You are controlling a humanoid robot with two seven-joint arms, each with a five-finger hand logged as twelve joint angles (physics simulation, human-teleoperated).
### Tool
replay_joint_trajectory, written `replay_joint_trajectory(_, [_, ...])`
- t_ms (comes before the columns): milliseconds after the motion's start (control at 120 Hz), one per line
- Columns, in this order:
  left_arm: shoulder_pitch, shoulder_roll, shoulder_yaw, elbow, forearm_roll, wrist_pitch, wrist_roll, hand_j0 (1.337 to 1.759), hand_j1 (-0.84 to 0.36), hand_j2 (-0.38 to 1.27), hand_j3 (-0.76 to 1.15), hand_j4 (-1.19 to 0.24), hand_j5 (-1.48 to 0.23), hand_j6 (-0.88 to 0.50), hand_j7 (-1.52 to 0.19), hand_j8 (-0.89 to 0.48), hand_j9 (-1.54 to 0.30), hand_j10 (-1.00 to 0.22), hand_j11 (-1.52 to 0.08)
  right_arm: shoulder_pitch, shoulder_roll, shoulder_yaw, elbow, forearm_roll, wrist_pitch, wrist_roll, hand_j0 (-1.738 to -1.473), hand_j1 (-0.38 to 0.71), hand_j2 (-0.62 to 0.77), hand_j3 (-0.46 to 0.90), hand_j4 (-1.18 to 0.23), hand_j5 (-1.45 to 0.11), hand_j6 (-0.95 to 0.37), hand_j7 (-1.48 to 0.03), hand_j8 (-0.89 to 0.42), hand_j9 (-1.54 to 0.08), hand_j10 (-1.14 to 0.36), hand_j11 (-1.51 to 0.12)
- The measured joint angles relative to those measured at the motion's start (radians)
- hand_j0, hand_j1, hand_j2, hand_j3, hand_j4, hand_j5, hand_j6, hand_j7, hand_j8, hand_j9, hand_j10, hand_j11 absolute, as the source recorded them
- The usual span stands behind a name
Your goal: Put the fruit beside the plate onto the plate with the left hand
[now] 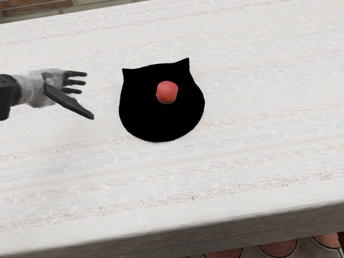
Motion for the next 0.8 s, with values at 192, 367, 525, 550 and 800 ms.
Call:
replay_joint_trajectory(192, [0.16,0.115,-0.145,0.017,-0.145,-0.336,0.0,1.658,0.3,0.01,0.0,-0.04,-0.06,-0.04,-0.06,-0.04,-0.06,-0.04,-0.06,0.0,0.0,0.0,0.0,0.0,0.0,0.0,-1.658,-0.35,0.0,0.0,0.0,0.0,0.0,0.0,0.0,0.0,0.0,0.0])
replay_joint_trajectory(367, [0.17,0.113,-0.203,0.114,-0.278,-0.395,0.0,1.658,0.32,0.01,0.0,-0.03,-0.04,-0.03,-0.04,-0.03,-0.04,-0.03,-0.04,0.0,0.0,0.0,0.0,0.0,0.0,0.0,-1.658,-0.35,0.0,0.0,0.0,0.0,0.0,0.0,0.0,0.0,0.0,0.0])
replay_joint_trajectory(525, [0.241,0.126,-0.216,0.218,-0.314,-0.406,0.0,1.658,0.32,0.0,0.0,-0.02,-0.03,-0.02,-0.03,-0.02,-0.03,-0.02,-0.03,0.0,0.0,0.0,0.0,0.0,0.0,0.0,-1.658,-0.35,0.0,0.0,0.0,0.0,0.0,0.0,0.0,0.0,0.0,0.0])
replay_joint_trajectory(550, [0.241,0.134,-0.218,0.225,-0.317,-0.407,0.0,1.658,0.32,0.0,0.0,-0.02,-0.03,-0.02,-0.03,-0.02,-0.03,-0.02,-0.03,0.0,0.0,0.0,0.0,0.0,0.0,0.0,-1.658,-0.35,0.0,0.0,0.0,0.0,0.0,0.0,0.0,0.0,0.0,0.0])
replay_joint_trajectory(800, [0.248,0.16,-0.221,0.275,-0.401,-0.409,0.0,1.658,0.33,0.0,0.0,-0.02,-0.02,-0.02,-0.02,-0.02,-0.02,-0.02,-0.02,0.0,0.0,0.0,0.0,0.0,0.0,0.0,-1.658,-0.35,0.0,0.0,0.0,0.0,0.0,0.0,0.0,0.0,0.0,0.0])
